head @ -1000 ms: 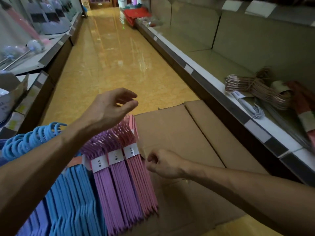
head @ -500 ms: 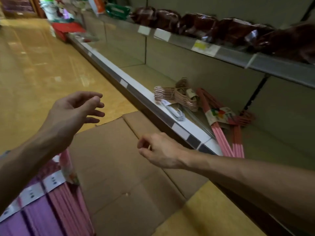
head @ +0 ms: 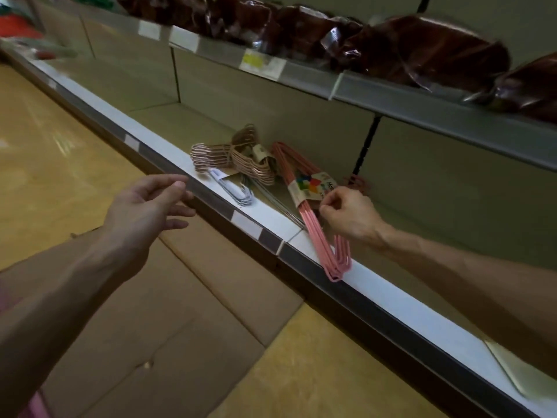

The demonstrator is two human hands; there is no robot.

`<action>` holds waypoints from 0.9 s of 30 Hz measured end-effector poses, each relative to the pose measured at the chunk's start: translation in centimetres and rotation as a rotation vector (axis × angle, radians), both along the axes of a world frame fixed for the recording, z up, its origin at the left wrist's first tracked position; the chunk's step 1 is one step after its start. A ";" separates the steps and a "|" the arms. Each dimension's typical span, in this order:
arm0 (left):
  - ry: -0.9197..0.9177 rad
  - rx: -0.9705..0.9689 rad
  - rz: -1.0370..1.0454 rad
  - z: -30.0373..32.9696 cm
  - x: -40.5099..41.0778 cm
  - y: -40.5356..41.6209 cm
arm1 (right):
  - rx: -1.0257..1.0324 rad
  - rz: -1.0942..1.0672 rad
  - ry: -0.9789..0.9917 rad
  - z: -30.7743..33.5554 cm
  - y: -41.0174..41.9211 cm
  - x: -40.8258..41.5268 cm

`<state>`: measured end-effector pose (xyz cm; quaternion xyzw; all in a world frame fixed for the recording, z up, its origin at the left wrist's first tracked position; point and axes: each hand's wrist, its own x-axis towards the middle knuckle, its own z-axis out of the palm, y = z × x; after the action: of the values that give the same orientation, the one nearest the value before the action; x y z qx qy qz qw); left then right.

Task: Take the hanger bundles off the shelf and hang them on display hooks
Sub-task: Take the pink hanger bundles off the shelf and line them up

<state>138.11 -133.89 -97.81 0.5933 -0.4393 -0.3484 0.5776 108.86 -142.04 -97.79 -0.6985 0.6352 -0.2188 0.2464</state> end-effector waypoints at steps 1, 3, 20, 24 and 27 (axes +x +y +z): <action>0.007 0.005 -0.011 -0.3 -0.8 -0.6 | -0.002 -0.036 0.007 0.0 -0.4 -1.0; 0.026 0.019 -0.036 -0.6 -2.2 -1.8 | 0.016 -0.085 0.037 -0.2 -1.2 -2.8; 0.084 0.108 -0.140 -4.5 -8.8 -6.9 | 0.538 -0.272 -0.252 -5.9 -5.6 -3.1; 0.082 0.135 -0.189 -5.0 -9.3 -6.7 | 0.540 -0.425 -0.535 -6.8 -5.8 -2.6; 0.076 0.150 -0.209 -5.2 -9.4 -6.5 | 0.494 -0.466 -0.603 -7.0 -6.0 -2.6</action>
<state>128.68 -140.36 -103.00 0.5723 -0.4493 -0.4605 0.5085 106.29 -148.03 -104.80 -0.3624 0.7084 -0.3038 0.5239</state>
